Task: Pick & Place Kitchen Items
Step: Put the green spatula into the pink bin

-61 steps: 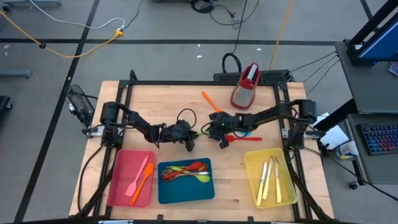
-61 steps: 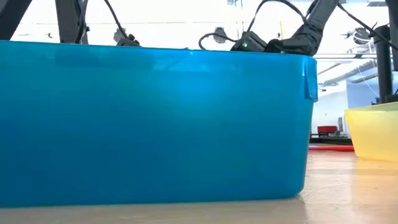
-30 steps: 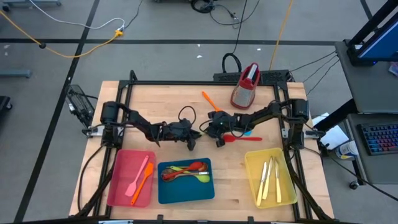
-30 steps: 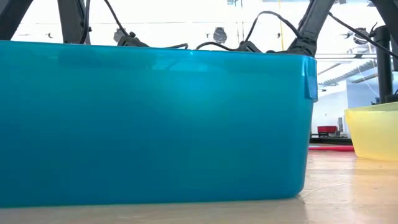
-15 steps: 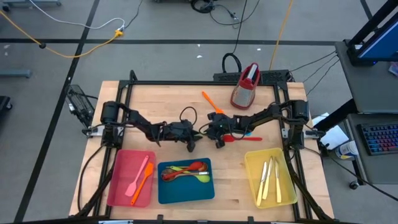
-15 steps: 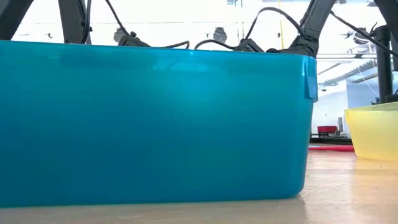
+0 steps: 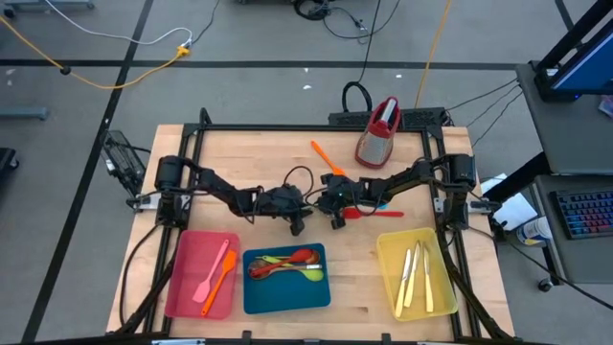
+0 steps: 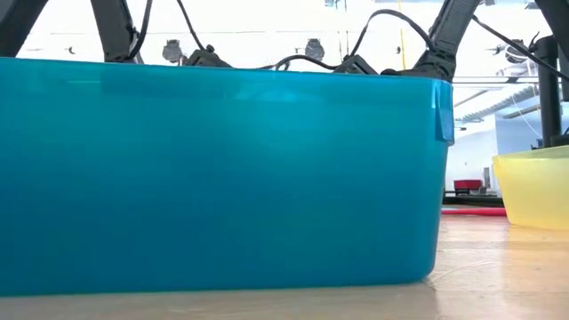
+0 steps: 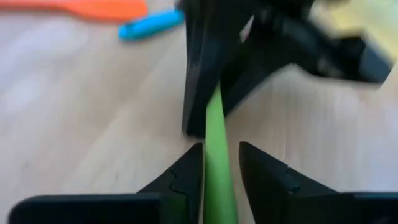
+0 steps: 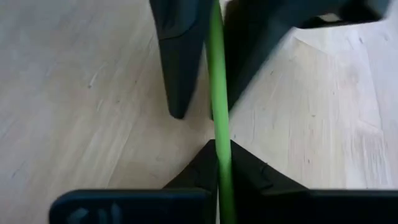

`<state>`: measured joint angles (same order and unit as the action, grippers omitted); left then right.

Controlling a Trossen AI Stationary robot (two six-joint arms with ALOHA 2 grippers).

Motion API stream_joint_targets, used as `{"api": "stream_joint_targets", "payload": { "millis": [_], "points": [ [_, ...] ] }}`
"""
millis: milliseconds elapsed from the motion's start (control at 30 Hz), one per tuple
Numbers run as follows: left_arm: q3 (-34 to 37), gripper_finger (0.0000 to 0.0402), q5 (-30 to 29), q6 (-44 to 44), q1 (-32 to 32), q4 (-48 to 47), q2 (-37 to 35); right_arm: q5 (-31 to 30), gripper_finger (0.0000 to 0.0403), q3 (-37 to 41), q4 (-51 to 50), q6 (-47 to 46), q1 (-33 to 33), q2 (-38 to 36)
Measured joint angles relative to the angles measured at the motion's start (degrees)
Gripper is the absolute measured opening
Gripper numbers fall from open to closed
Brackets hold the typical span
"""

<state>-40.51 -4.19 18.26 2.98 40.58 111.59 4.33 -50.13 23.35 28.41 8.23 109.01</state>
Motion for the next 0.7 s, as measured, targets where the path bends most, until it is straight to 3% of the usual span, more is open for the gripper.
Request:
{"api": "stream_joint_targets", "payload": {
  "millis": [500, 700],
  "points": [
    [-0.09, 0.0018, -4.17, -2.97, -0.11, -2.54, 0.0, 0.18, 0.0013, 0.0, -0.04, -0.92, 0.0, -0.02],
    [0.02, 0.0028, -4.44, -2.28, -0.11, -1.52, 0.07, -0.04, 0.0019, 0.0, 0.06, -2.04, 0.0, -0.02]
  ]
}}
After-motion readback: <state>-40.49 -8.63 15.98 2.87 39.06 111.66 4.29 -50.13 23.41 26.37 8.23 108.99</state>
